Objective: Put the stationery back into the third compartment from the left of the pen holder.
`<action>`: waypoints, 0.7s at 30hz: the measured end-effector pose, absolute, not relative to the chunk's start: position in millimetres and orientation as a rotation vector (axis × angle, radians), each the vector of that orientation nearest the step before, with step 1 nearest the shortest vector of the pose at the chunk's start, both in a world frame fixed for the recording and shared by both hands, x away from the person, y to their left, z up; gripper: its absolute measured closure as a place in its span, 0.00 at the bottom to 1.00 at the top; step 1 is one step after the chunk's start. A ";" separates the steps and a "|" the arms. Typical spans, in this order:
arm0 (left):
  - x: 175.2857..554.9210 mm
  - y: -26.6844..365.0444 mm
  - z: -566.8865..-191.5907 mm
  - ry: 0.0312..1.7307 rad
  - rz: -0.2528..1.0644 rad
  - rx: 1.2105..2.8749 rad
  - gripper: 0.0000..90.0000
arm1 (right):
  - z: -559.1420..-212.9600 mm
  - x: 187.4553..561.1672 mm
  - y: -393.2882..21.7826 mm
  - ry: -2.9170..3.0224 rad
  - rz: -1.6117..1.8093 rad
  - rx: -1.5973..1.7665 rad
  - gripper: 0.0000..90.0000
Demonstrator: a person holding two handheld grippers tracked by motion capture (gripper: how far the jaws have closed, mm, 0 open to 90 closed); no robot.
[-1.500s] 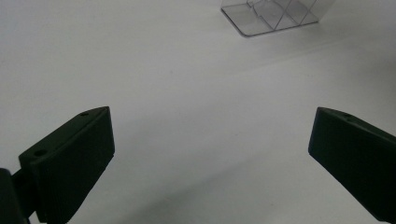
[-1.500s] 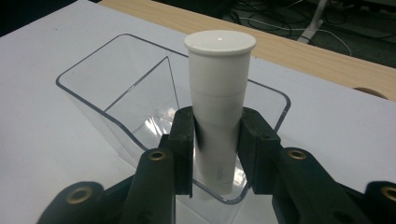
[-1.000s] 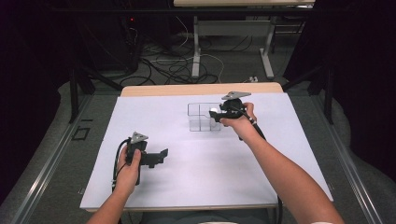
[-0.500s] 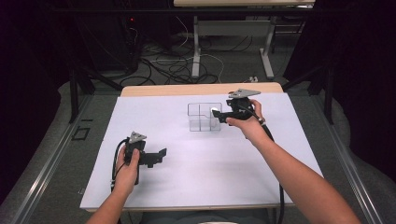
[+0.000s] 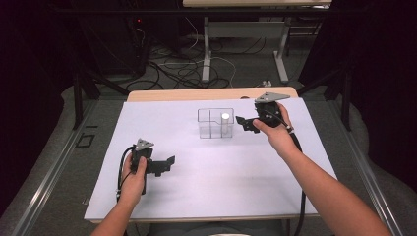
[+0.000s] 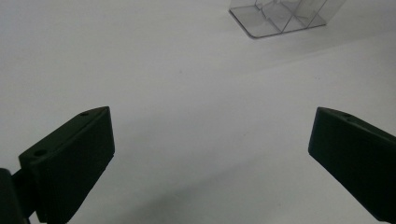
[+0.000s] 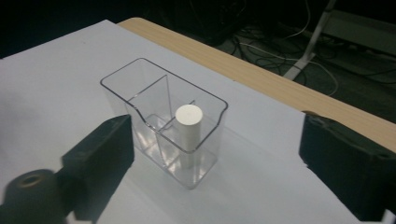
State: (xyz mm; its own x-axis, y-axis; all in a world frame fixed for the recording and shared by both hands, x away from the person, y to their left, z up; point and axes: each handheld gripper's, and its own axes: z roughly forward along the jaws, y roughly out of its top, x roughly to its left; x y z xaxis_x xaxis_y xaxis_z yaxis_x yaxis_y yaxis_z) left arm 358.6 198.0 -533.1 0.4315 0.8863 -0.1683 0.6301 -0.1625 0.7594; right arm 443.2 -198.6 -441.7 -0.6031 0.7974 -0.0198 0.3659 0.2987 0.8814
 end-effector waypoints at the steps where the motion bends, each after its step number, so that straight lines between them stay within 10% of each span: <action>1: 358.9 198.3 -533.3 1.282 0.406 1.885 0.00 | -441.3 441.6 -200.8 2.112 1.249 1.042 0.03; 21: 358.6 200.7 -533.0 1.293 0.415 1.884 0.00 | -479.4 398.5 -242.9 2.091 1.174 1.152 0.00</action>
State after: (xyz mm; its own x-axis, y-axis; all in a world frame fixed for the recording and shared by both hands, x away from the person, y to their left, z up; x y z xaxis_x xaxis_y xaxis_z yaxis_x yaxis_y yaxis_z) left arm 358.6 200.7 -533.0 0.4249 0.8905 -0.1627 0.6294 -0.1615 0.7602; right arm 398.5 -242.9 -479.4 -0.5326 0.8463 -0.0036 0.4375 0.2789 0.8549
